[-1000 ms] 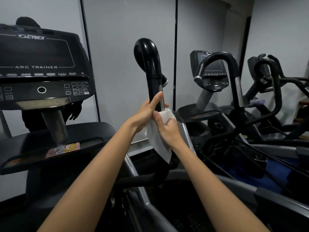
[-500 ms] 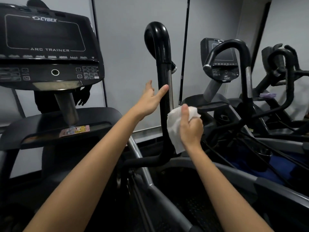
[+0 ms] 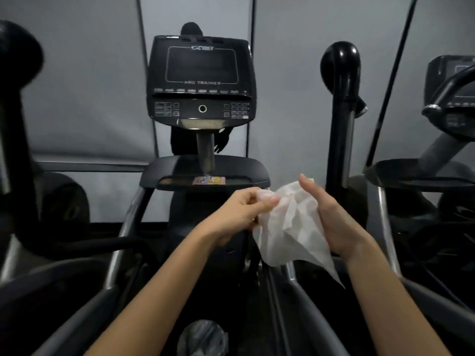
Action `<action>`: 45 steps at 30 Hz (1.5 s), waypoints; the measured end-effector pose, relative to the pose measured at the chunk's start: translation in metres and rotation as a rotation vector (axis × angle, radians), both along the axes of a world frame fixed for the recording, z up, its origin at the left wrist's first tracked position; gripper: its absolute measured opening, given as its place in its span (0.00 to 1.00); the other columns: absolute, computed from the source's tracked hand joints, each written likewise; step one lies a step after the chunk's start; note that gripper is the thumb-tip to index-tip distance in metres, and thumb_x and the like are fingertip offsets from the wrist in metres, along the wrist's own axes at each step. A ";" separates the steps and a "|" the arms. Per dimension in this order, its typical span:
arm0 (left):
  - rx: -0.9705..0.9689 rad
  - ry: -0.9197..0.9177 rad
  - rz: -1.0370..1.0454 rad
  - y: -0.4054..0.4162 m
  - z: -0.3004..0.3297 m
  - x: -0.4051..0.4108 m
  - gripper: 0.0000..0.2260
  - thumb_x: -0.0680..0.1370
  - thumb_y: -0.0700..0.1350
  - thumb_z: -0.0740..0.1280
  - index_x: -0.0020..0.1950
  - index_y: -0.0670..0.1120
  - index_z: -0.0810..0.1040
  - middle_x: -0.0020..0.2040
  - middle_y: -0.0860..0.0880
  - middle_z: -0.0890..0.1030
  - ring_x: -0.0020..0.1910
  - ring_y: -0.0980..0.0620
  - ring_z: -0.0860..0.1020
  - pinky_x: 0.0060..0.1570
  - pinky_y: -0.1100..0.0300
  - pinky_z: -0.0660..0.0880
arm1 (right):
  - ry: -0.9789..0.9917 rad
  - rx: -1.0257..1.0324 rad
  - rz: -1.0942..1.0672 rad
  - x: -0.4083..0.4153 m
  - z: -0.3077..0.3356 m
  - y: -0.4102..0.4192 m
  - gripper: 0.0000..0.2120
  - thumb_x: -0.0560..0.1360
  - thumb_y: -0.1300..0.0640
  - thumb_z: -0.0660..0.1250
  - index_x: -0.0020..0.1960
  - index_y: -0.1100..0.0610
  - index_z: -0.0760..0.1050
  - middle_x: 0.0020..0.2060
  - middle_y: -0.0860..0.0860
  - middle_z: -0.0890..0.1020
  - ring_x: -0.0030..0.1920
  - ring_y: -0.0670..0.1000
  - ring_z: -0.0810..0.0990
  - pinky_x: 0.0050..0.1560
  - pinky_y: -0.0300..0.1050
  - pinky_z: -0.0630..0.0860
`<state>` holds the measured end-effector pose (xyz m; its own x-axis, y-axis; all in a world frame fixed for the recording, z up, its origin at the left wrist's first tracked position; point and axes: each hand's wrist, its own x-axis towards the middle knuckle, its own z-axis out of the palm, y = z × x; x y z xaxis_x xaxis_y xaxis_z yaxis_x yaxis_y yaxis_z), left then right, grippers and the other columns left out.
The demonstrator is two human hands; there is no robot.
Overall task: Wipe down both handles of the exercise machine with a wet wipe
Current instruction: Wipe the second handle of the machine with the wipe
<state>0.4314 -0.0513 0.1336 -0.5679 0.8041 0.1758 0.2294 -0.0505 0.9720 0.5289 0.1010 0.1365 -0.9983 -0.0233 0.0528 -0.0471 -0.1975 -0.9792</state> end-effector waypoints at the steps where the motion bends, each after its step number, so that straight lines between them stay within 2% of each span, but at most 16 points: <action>1: 0.050 0.023 0.086 -0.011 -0.005 -0.003 0.09 0.78 0.45 0.65 0.53 0.42 0.78 0.42 0.49 0.82 0.38 0.57 0.79 0.36 0.65 0.77 | -0.013 -0.003 0.025 -0.005 -0.007 -0.004 0.32 0.71 0.37 0.65 0.63 0.60 0.77 0.60 0.60 0.79 0.63 0.58 0.77 0.69 0.53 0.65; 4: 0.096 0.128 0.171 -0.049 -0.004 -0.012 0.08 0.77 0.45 0.66 0.53 0.44 0.79 0.44 0.48 0.83 0.42 0.56 0.80 0.42 0.64 0.76 | 0.005 0.106 -0.009 -0.022 -0.025 -0.021 0.29 0.69 0.40 0.68 0.63 0.59 0.77 0.60 0.60 0.80 0.62 0.59 0.77 0.68 0.57 0.68; 6: 0.016 0.191 0.092 -0.072 -0.002 -0.014 0.10 0.76 0.48 0.67 0.52 0.44 0.79 0.44 0.48 0.82 0.44 0.54 0.80 0.43 0.63 0.75 | 0.051 0.221 -0.036 -0.031 -0.033 -0.036 0.28 0.65 0.42 0.70 0.59 0.58 0.79 0.55 0.58 0.83 0.57 0.57 0.80 0.59 0.49 0.76; 10: -0.097 0.346 0.139 -0.103 -0.003 -0.016 0.16 0.76 0.52 0.67 0.43 0.38 0.75 0.32 0.50 0.71 0.32 0.54 0.69 0.32 0.62 0.67 | 0.132 0.304 0.066 -0.047 -0.037 -0.078 0.24 0.63 0.43 0.74 0.55 0.54 0.81 0.52 0.53 0.84 0.55 0.51 0.81 0.58 0.47 0.76; 13: -0.057 0.278 0.244 -0.130 -0.005 -0.018 0.25 0.73 0.59 0.67 0.46 0.35 0.74 0.39 0.42 0.73 0.39 0.48 0.70 0.40 0.52 0.67 | 0.170 0.238 0.112 -0.063 -0.029 -0.112 0.19 0.59 0.41 0.78 0.42 0.53 0.83 0.42 0.51 0.84 0.44 0.48 0.82 0.48 0.42 0.77; 15: -0.067 0.207 0.318 -0.158 -0.004 -0.024 0.26 0.72 0.61 0.68 0.46 0.36 0.75 0.38 0.43 0.73 0.37 0.50 0.71 0.38 0.58 0.68 | 0.169 0.154 0.132 -0.074 -0.020 -0.135 0.11 0.62 0.47 0.76 0.38 0.54 0.80 0.38 0.52 0.83 0.39 0.48 0.81 0.42 0.39 0.78; 17: -0.177 0.151 0.300 -0.194 -0.002 -0.031 0.20 0.72 0.58 0.69 0.47 0.40 0.78 0.39 0.45 0.78 0.37 0.53 0.75 0.38 0.63 0.71 | 0.159 0.111 0.135 -0.086 -0.012 -0.159 0.06 0.67 0.54 0.72 0.38 0.56 0.77 0.35 0.53 0.82 0.35 0.48 0.80 0.38 0.39 0.78; 21: -0.298 0.107 0.257 -0.277 0.009 -0.048 0.16 0.69 0.48 0.75 0.52 0.40 0.81 0.49 0.41 0.84 0.47 0.47 0.81 0.50 0.53 0.76 | 0.153 0.051 0.136 -0.117 -0.003 -0.215 0.08 0.70 0.61 0.71 0.38 0.57 0.71 0.33 0.51 0.79 0.33 0.48 0.78 0.35 0.39 0.76; 25: -0.175 0.082 0.297 -0.333 0.018 -0.078 0.07 0.69 0.43 0.75 0.45 0.46 0.83 0.43 0.47 0.84 0.42 0.51 0.82 0.41 0.61 0.79 | 0.262 0.015 0.114 -0.141 0.003 -0.258 0.07 0.68 0.62 0.70 0.41 0.58 0.72 0.35 0.51 0.81 0.35 0.47 0.80 0.36 0.38 0.78; 29: -0.129 0.193 0.448 -0.376 0.024 -0.121 0.17 0.63 0.45 0.80 0.43 0.50 0.74 0.39 0.47 0.82 0.39 0.49 0.80 0.41 0.51 0.78 | 0.350 0.149 -0.046 -0.170 -0.002 -0.301 0.07 0.72 0.65 0.69 0.48 0.59 0.74 0.37 0.51 0.84 0.37 0.48 0.83 0.39 0.41 0.81; 32: -0.072 0.296 0.587 -0.399 0.023 -0.150 0.19 0.60 0.52 0.79 0.36 0.54 0.67 0.33 0.48 0.71 0.32 0.51 0.69 0.32 0.57 0.69 | 0.418 0.263 -0.187 -0.190 -0.006 -0.324 0.10 0.73 0.64 0.70 0.50 0.55 0.72 0.37 0.49 0.85 0.38 0.47 0.84 0.39 0.41 0.81; 35: -0.047 0.387 0.559 -0.406 0.009 -0.178 0.20 0.69 0.41 0.76 0.30 0.50 0.64 0.27 0.53 0.65 0.28 0.56 0.63 0.28 0.66 0.62 | 0.451 0.378 -0.272 -0.210 -0.012 -0.340 0.10 0.74 0.62 0.70 0.49 0.54 0.71 0.38 0.55 0.84 0.38 0.49 0.83 0.39 0.47 0.81; 37: -0.034 0.452 0.640 -0.402 -0.003 -0.192 0.17 0.72 0.32 0.70 0.29 0.48 0.70 0.25 0.57 0.72 0.28 0.62 0.70 0.35 0.69 0.68 | 0.453 0.461 -0.302 -0.223 -0.015 -0.349 0.08 0.74 0.61 0.69 0.47 0.52 0.71 0.40 0.61 0.82 0.38 0.53 0.80 0.41 0.53 0.80; 39: -0.030 0.588 0.802 -0.393 -0.017 -0.202 0.14 0.74 0.32 0.66 0.37 0.51 0.81 0.36 0.57 0.79 0.39 0.58 0.77 0.44 0.65 0.71 | 0.462 0.508 -0.350 -0.236 -0.017 -0.354 0.07 0.75 0.60 0.69 0.46 0.52 0.71 0.41 0.61 0.82 0.38 0.57 0.79 0.41 0.55 0.79; 42: -0.151 0.752 0.962 -0.375 -0.033 -0.206 0.09 0.78 0.48 0.63 0.54 0.51 0.81 0.54 0.50 0.77 0.58 0.48 0.72 0.61 0.54 0.68 | 0.501 0.550 -0.416 -0.252 -0.016 -0.357 0.06 0.75 0.59 0.68 0.44 0.54 0.71 0.37 0.56 0.80 0.34 0.54 0.77 0.36 0.48 0.77; 45: -0.286 0.658 0.912 -0.353 -0.048 -0.197 0.28 0.73 0.66 0.55 0.65 0.50 0.72 0.73 0.49 0.61 0.71 0.50 0.56 0.71 0.50 0.54 | 0.509 0.562 -0.393 -0.263 -0.017 -0.355 0.09 0.75 0.61 0.68 0.43 0.50 0.69 0.35 0.49 0.78 0.33 0.44 0.73 0.33 0.37 0.72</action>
